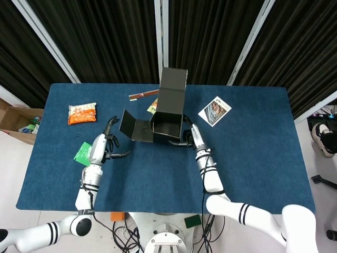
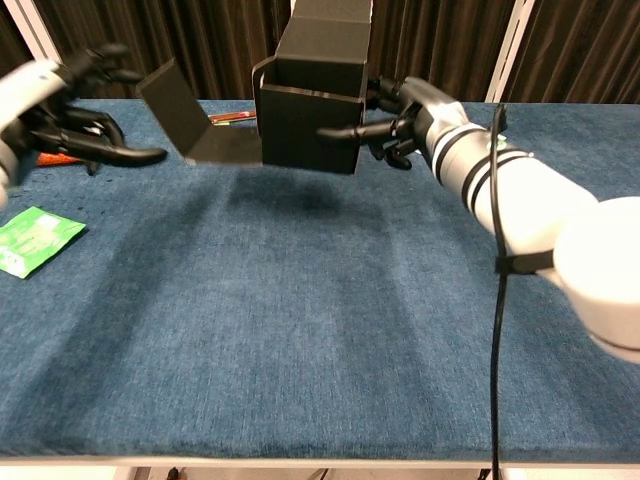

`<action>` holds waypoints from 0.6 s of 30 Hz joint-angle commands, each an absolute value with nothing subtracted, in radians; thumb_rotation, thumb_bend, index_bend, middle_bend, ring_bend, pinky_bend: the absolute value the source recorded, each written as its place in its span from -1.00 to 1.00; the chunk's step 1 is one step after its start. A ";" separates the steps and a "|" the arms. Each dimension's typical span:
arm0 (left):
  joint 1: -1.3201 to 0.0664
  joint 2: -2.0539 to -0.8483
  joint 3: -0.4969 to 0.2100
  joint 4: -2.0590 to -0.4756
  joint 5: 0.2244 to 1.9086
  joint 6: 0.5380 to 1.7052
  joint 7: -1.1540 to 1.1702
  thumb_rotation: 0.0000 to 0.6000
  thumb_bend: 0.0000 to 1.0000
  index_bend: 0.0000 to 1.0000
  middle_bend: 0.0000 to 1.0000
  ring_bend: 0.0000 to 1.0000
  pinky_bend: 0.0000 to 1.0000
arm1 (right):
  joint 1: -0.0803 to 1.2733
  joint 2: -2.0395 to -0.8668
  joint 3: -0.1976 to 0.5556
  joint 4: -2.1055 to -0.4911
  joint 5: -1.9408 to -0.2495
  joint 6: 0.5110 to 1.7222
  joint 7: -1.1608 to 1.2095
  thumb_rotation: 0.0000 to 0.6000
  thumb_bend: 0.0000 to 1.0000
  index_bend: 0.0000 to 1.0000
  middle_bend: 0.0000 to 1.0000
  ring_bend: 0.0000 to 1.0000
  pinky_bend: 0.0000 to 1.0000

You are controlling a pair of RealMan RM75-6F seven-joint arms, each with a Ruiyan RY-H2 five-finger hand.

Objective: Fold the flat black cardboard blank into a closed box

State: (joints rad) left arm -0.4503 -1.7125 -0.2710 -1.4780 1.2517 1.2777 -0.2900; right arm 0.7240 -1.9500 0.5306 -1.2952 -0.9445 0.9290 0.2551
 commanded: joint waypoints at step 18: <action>-0.546 -1.686 -0.151 -1.210 1.589 1.297 -0.401 1.00 -0.85 -0.11 -0.14 0.47 0.82 | 0.646 -1.764 0.504 -1.559 -1.006 0.786 0.506 1.00 -0.69 -0.54 -0.22 0.54 1.00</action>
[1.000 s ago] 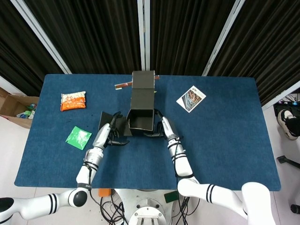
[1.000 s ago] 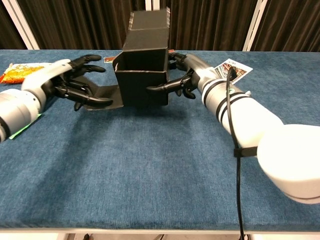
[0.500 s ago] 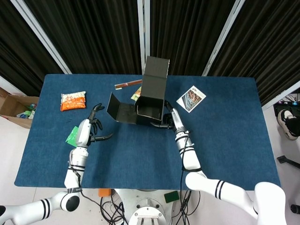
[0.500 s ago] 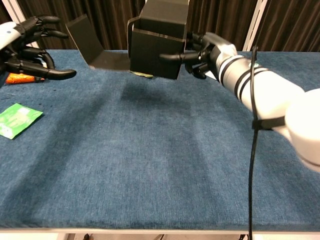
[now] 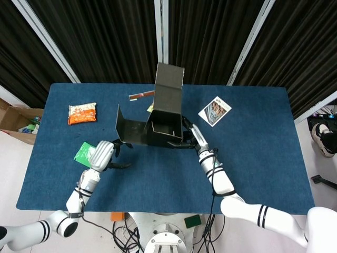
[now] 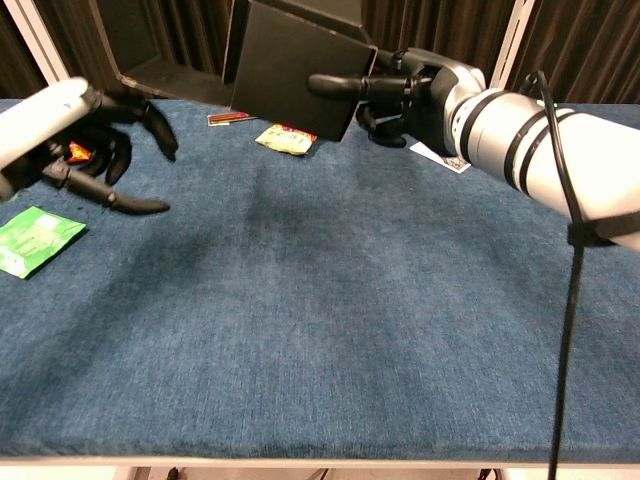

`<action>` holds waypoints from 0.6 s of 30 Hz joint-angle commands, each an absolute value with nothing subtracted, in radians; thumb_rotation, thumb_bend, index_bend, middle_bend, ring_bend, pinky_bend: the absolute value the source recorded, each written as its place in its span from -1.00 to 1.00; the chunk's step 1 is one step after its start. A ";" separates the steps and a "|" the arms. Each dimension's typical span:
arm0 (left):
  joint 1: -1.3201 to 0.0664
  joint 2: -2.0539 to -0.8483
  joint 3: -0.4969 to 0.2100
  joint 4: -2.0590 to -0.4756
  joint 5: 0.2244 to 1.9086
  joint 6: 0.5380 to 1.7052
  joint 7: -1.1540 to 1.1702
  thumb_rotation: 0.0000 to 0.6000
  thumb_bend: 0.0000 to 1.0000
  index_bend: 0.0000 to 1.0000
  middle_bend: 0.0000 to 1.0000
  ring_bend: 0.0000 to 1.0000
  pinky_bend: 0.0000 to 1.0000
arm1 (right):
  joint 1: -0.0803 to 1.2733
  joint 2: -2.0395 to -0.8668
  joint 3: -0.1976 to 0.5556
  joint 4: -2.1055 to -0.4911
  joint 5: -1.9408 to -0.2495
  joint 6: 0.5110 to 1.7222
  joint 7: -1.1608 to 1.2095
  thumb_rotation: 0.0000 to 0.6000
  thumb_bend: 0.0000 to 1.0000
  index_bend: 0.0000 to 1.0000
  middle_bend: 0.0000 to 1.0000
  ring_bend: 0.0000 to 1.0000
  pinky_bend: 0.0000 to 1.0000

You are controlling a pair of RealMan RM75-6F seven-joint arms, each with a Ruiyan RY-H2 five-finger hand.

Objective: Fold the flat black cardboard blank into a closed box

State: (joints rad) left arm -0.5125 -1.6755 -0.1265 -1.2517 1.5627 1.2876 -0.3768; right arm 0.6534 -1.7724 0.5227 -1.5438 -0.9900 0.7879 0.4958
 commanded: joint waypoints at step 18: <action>-0.642 -1.662 -0.150 -1.163 1.752 1.448 -0.374 1.00 -0.68 -0.13 -0.16 0.47 0.83 | 0.666 -1.770 0.395 -1.573 -1.098 0.799 0.473 1.00 -0.69 -0.54 -0.22 0.54 1.00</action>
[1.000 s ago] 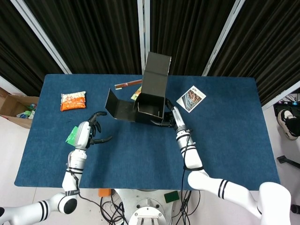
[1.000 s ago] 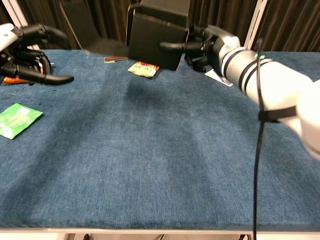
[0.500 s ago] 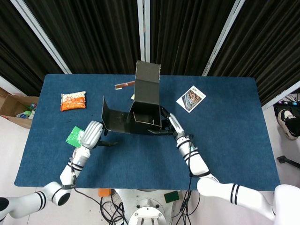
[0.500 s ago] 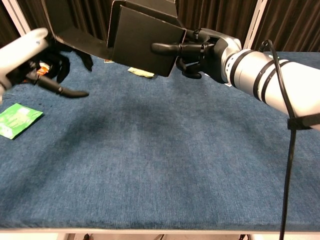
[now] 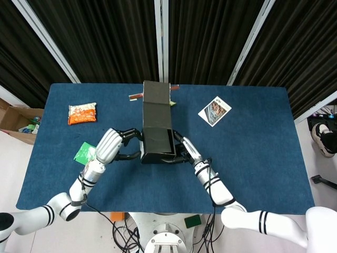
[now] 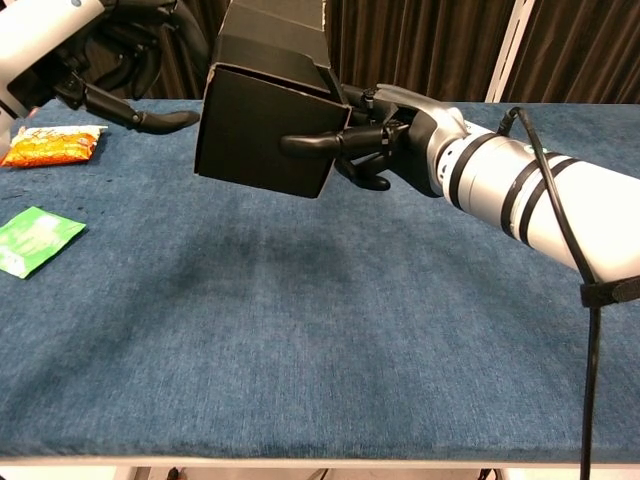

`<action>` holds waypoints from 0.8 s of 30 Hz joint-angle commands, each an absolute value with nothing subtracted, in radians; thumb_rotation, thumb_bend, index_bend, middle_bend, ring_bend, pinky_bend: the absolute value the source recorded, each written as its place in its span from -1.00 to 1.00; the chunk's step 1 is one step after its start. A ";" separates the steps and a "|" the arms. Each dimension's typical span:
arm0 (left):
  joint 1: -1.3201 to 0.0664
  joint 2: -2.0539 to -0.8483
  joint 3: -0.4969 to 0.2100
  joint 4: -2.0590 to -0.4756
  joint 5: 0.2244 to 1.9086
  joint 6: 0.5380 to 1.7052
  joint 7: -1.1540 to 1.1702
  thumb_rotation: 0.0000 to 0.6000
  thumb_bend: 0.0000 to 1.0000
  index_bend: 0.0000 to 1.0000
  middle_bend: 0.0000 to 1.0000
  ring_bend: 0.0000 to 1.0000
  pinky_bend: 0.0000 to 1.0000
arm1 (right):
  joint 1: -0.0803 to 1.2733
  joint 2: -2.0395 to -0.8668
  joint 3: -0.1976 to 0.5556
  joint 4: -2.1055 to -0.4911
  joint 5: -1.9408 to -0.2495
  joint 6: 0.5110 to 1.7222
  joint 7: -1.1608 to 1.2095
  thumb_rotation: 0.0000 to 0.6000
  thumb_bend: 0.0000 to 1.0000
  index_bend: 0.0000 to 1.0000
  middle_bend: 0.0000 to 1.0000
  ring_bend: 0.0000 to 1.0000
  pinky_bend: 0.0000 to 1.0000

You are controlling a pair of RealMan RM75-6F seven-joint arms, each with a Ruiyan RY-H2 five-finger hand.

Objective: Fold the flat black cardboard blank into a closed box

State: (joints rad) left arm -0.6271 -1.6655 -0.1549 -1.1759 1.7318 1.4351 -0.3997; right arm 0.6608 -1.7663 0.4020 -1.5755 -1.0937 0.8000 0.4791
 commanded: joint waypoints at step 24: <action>-0.658 -1.719 -0.064 -1.001 1.795 1.529 -0.362 1.00 -0.71 -0.28 -0.27 0.46 0.84 | 0.731 -1.744 0.373 -1.516 -1.037 0.714 0.427 1.00 -0.68 -0.54 -0.23 0.53 1.00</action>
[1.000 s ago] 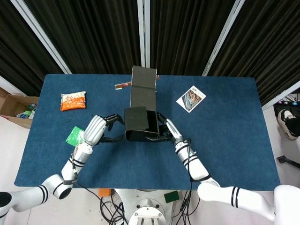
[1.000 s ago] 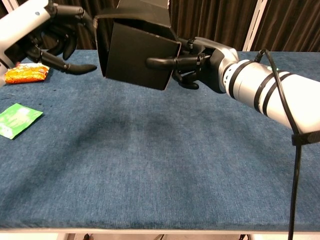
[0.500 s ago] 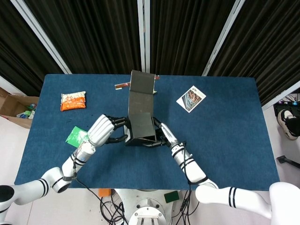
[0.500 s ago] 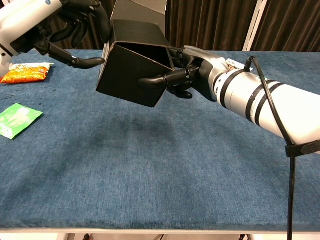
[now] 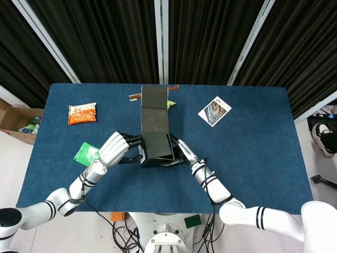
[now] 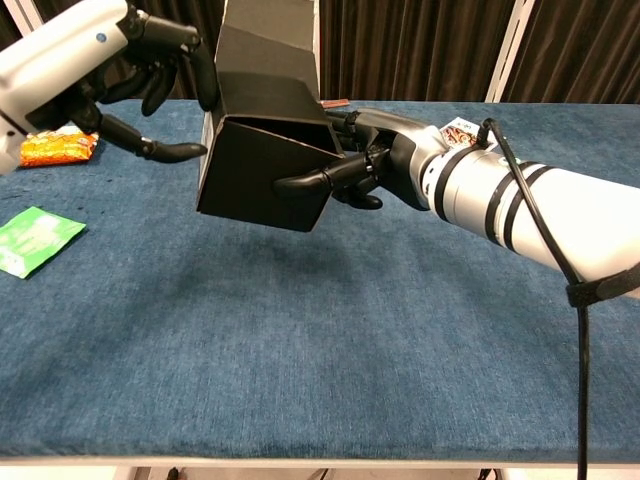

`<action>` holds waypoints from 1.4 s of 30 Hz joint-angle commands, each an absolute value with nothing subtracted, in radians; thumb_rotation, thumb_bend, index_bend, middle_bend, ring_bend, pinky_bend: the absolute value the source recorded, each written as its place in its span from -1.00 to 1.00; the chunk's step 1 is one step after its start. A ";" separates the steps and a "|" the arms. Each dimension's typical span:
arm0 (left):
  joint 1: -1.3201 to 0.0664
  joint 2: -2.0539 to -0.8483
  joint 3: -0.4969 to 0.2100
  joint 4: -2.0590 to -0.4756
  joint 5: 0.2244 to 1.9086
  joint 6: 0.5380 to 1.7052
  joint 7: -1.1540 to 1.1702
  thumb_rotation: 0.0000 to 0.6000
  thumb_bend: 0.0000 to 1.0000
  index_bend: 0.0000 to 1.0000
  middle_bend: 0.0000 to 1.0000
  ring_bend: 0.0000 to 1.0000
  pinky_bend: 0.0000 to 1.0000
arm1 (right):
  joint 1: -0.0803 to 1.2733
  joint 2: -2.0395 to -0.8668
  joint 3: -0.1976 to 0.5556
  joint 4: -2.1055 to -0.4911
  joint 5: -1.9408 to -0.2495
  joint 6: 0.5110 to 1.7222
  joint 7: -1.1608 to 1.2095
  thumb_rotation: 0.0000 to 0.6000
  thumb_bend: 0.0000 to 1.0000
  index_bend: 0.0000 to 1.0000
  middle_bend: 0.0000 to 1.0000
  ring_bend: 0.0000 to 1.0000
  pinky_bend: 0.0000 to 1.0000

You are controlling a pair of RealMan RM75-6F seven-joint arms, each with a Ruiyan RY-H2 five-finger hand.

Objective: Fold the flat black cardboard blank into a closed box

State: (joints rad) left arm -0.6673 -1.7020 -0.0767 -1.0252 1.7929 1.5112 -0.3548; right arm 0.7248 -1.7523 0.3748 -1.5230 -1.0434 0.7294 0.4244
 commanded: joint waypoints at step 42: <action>-0.692 -1.883 0.096 -0.592 1.863 1.499 -0.322 1.00 -0.74 -0.22 -0.31 0.47 0.83 | 0.767 -1.839 0.309 -1.325 -1.057 0.735 0.375 1.00 -0.68 -0.54 -0.26 0.52 1.00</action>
